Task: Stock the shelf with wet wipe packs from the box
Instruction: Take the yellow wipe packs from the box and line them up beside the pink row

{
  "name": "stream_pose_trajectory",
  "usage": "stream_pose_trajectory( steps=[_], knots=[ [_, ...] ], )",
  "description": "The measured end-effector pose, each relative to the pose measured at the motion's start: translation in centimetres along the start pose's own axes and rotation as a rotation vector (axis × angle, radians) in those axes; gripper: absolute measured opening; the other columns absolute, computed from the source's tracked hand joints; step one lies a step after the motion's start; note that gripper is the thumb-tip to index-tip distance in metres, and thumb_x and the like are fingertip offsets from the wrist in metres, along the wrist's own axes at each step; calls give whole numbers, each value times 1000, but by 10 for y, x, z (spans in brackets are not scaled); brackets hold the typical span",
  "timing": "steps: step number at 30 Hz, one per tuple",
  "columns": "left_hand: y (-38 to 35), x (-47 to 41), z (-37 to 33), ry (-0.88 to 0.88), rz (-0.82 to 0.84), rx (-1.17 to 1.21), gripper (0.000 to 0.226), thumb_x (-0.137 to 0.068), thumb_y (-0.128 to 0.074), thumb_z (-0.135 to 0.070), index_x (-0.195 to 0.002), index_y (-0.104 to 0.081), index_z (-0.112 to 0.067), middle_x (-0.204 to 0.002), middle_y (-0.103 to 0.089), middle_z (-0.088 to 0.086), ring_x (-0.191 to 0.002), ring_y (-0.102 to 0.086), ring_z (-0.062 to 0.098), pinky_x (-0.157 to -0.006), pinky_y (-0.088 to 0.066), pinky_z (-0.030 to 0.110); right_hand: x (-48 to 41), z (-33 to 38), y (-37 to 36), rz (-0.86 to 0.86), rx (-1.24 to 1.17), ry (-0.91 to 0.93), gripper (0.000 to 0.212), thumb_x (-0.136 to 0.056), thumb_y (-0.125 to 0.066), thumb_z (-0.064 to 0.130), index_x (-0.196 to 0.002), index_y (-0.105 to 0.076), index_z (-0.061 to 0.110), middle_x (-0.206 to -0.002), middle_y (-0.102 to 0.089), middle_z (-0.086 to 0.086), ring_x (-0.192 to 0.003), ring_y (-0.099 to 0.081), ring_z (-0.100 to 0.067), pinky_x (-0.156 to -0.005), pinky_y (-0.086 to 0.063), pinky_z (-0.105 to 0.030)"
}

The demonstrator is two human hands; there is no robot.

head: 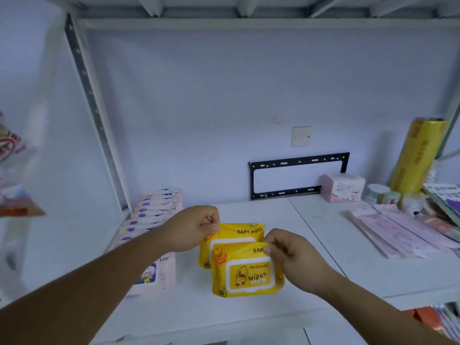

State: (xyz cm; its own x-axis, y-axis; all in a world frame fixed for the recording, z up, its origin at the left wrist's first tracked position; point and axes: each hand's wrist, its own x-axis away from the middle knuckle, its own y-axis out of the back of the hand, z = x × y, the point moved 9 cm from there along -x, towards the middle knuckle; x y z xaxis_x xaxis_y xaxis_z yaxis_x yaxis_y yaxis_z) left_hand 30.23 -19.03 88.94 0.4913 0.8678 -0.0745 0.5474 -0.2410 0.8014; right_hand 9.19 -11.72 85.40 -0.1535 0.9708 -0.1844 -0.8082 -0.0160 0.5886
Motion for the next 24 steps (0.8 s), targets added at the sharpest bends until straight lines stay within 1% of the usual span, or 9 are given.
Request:
stream_pose_trajectory(
  steps=[2, 5, 8, 11, 13, 15, 19, 21, 24],
  knots=[
    [5, -10, 13, 14, 6, -2, 16, -97, -60, -24, -81, -59, -26, -74, -71, 0, -65, -61, 10, -67, -50, 32, -17, -4, -8, -2, -28, -16, 19, -99, -59, 20, -82, -62, 26, -84, -67, -5, -74, -61, -12, -72, -51, -34],
    [14, -26, 35, 45, -23, -4, 14, -97, -61, -23, -83, -60, -23, -67, -67, -6, -59, -56, 6, -64, -46, 30, -47, -11, -18, 3, -41, -22, 19, -99, -59, 19, -81, -63, 24, -84, -67, -4, -76, -62, -15, -74, -52, -37],
    [22, -46, 58, 71, -38, -16, 15, -97, -62, -25, -82, -60, -25, -71, -70, -4, -63, -59, 9, -68, -49, 31, -81, -20, -29, 9, -56, -14, 18, -99, -60, 18, -82, -64, 23, -83, -67, -2, -79, -63, -20, -76, -53, -38],
    [31, -66, 76, 87, -47, -61, 14, -98, -62, -24, -84, -61, -20, -71, -69, -3, -60, -57, 6, -65, -47, 31, -116, -31, -41, 25, -72, -8, 17, -99, -59, 18, -83, -64, 22, -78, -64, 7, -75, -59, -12, -72, -49, -32],
    [38, -81, 90, 93, -52, -93, 14, -98, -62, -24, -85, -61, -18, -74, -70, 0, -63, -58, 10, -65, -49, 35, -140, -37, -48, 47, -66, -8, 17, -99, -59, 18, -83, -63, 21, -78, -63, 8, -72, -56, -8, -69, -46, -27],
    [45, -97, 104, 106, -56, -112, 15, -97, -62, -25, -83, -60, -21, -75, -70, 2, -66, -60, 16, -68, -51, 40, -165, -40, -51, 60, -61, 2, 17, -99, -58, 19, -83, -63, 21, -79, -64, 7, -70, -56, -6, -68, -45, -24],
    [58, -128, 125, 135, -82, -127, 15, -97, -63, -24, -82, -60, -24, -77, -72, 2, -65, -60, 17, -73, -55, 47, -209, -50, -54, 62, -67, 22, 14, -100, -58, 19, -87, -63, 18, -88, -70, -1, -74, -58, -8, -68, -45, -23],
    [61, -142, 132, 138, -86, -148, 14, -97, -62, -23, -84, -60, -22, -77, -71, -2, -67, -60, 13, -77, -54, 44, -227, -58, -58, 60, -75, 17, 13, -100, -58, 19, -87, -63, 16, -87, -69, -3, -73, -57, -10, -69, -45, -25],
    [64, -159, 148, 152, -86, -161, 17, -98, -61, -24, -81, -58, -26, -75, -69, -4, -65, -60, 14, -72, -52, 40, -251, -65, -68, 79, -64, 31, 14, -99, -59, 19, -86, -62, 16, -86, -68, -5, -75, -57, -12, -71, -46, -30]
  ],
)
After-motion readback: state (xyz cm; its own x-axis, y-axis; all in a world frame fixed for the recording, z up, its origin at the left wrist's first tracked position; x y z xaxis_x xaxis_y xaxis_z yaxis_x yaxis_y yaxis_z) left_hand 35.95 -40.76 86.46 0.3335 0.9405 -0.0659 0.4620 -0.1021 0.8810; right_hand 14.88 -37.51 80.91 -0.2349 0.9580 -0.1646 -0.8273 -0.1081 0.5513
